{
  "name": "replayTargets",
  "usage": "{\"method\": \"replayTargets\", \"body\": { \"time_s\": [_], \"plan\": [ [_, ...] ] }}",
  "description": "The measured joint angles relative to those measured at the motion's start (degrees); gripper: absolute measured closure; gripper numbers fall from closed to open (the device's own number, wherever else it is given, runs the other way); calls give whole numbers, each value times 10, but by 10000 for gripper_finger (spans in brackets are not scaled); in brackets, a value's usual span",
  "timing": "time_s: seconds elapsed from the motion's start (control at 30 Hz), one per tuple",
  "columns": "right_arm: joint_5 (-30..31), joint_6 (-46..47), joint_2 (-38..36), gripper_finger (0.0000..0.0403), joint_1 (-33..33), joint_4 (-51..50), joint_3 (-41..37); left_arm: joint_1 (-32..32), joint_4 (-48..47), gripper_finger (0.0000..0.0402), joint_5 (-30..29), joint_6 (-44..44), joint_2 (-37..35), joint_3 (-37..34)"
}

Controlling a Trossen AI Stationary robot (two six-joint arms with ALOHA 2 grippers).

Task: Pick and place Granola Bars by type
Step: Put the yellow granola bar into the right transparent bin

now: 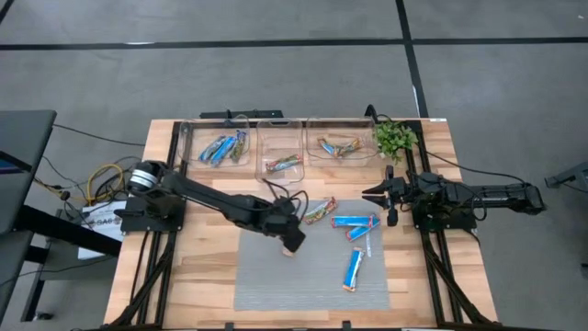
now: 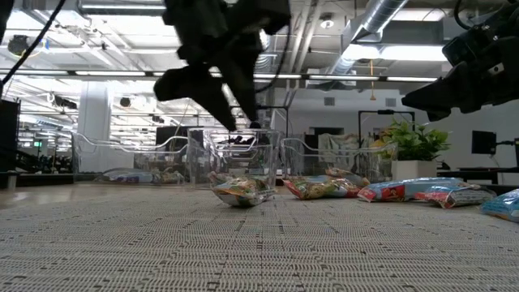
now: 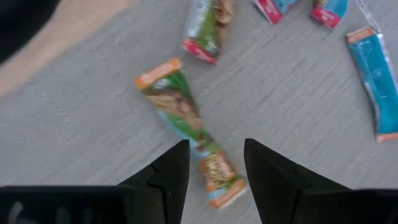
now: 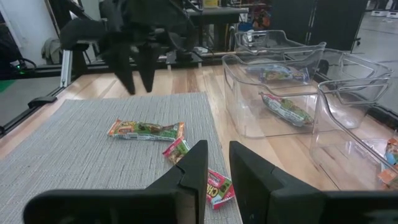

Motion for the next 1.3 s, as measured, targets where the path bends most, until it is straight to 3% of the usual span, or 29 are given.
{"method": "replayTargets", "body": {
  "time_s": [0.2, 0.5, 1.0, 1.3],
  "plan": [
    [0, 0, 0, 344, 0, 0, 0, 0, -39, 256, 22, -29, 41, 51],
    [0, 0, 0, 344, 0, 0, 0, 6, -84, 256, 36, -82, 41, 53],
    [1, 0, 0, 344, 0, 2, 0, 14, 0, 254, 100, -67, 121, 53],
    [1, 0, 0, 344, 0, 2, 0, 14, 27, 210, 102, -50, 134, 53]
  ]
}}
